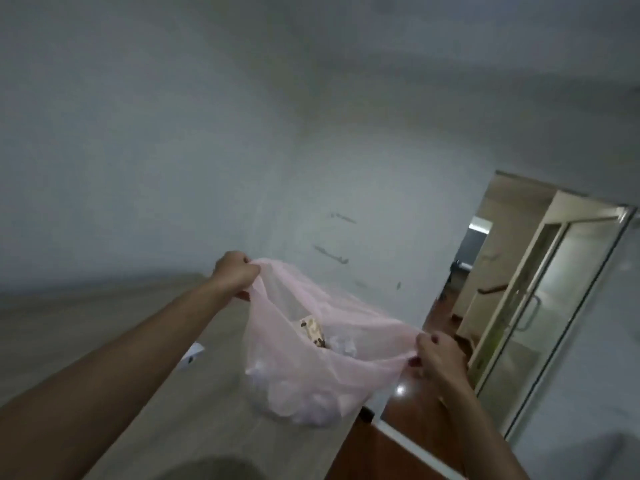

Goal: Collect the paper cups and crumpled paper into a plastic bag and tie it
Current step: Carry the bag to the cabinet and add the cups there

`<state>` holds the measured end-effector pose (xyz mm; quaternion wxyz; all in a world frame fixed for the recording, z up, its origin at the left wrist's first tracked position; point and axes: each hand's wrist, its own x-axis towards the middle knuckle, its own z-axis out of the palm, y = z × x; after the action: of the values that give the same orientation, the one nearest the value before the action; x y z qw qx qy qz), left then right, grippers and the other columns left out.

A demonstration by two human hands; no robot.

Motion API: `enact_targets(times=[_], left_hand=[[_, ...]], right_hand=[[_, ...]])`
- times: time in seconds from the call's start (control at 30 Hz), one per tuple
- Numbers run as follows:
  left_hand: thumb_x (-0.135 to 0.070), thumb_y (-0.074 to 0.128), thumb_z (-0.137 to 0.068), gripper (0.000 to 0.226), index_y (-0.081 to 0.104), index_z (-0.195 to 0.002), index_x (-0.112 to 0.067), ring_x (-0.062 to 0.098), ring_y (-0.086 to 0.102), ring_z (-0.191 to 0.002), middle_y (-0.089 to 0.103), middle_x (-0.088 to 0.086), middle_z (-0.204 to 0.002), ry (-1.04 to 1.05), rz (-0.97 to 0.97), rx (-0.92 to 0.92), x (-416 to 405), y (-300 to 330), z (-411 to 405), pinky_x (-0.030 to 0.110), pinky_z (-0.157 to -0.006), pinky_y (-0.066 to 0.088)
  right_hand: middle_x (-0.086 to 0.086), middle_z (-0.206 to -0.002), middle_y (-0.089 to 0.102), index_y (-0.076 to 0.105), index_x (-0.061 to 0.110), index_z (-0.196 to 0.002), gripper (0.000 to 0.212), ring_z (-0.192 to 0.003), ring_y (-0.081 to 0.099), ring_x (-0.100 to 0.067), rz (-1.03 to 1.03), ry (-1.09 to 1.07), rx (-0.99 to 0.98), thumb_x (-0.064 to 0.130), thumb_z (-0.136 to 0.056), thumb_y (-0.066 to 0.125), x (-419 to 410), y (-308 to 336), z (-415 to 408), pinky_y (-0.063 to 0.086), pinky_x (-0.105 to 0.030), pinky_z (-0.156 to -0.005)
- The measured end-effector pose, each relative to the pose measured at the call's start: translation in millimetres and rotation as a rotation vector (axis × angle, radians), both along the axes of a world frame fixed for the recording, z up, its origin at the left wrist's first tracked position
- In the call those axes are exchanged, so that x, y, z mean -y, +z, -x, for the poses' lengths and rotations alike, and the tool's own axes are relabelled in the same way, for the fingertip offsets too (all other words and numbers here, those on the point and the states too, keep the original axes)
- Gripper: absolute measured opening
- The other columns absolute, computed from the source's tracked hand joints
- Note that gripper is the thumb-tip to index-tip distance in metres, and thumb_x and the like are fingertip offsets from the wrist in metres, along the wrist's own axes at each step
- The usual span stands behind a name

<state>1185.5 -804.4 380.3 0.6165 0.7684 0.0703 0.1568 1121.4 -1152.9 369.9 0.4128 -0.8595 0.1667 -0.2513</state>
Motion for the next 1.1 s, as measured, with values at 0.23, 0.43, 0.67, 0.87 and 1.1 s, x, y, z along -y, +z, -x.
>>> enact_targets(times=[0.23, 0.43, 0.67, 0.87, 1.1], left_hand=[[0.005, 0.050, -0.091, 0.011, 0.060, -0.086, 0.006, 0.029, 0.062, -0.061, 0.063, 0.022, -0.086, -0.210, 0.109, 0.028, 132, 86, -20, 0.029, -0.037, 0.054], [0.006, 0.039, -0.096, 0.016, 0.054, -0.092, 0.006, 0.029, 0.058, -0.063, 0.058, 0.018, -0.080, -0.390, 0.092, -0.027, 253, 128, 6, 0.033, -0.037, 0.053], [0.006, 0.033, -0.098, 0.024, 0.048, -0.081, -0.001, 0.018, 0.059, -0.034, 0.050, 0.013, -0.076, -0.632, 0.064, -0.095, 416, 137, 44, 0.035, -0.040, 0.054], [0.011, 0.039, -0.092, 0.015, 0.050, -0.089, 0.002, 0.017, 0.057, -0.034, 0.054, 0.014, -0.077, -0.683, -0.034, -0.119, 550, 102, 69, 0.035, -0.043, 0.056], [0.005, 0.044, -0.091, 0.012, 0.054, -0.089, -0.002, 0.024, 0.062, -0.055, 0.058, 0.012, -0.076, -0.790, -0.092, -0.224, 680, 58, 83, 0.036, -0.057, 0.057]], right_hand=[[-0.018, -0.076, 0.066, 0.063, -0.002, -0.087, 0.025, -0.065, 0.066, -0.032, 0.109, -0.237, 0.079, 0.016, -0.092, 0.045, 135, 108, 40, 0.059, -0.039, -0.057], [-0.022, -0.088, 0.071, 0.067, -0.004, -0.098, 0.026, -0.071, 0.071, -0.033, 0.066, -0.397, 0.019, 0.013, -0.087, 0.050, 270, 157, 108, 0.061, -0.040, -0.059], [-0.021, -0.074, 0.071, 0.067, -0.010, -0.089, 0.024, -0.059, 0.070, -0.030, 0.105, -0.488, -0.047, 0.006, -0.088, 0.049, 420, 175, 200, 0.060, -0.039, -0.054], [-0.021, -0.069, 0.069, 0.065, -0.009, -0.079, 0.024, -0.058, 0.070, -0.031, 0.085, -0.558, -0.036, 0.008, -0.087, 0.048, 520, 147, 251, 0.057, -0.036, -0.047], [-0.020, -0.071, 0.069, 0.064, -0.008, -0.084, 0.020, -0.060, 0.070, -0.030, -0.089, -0.631, -0.032, 0.007, -0.086, 0.052, 634, 102, 279, 0.060, -0.040, -0.058]])
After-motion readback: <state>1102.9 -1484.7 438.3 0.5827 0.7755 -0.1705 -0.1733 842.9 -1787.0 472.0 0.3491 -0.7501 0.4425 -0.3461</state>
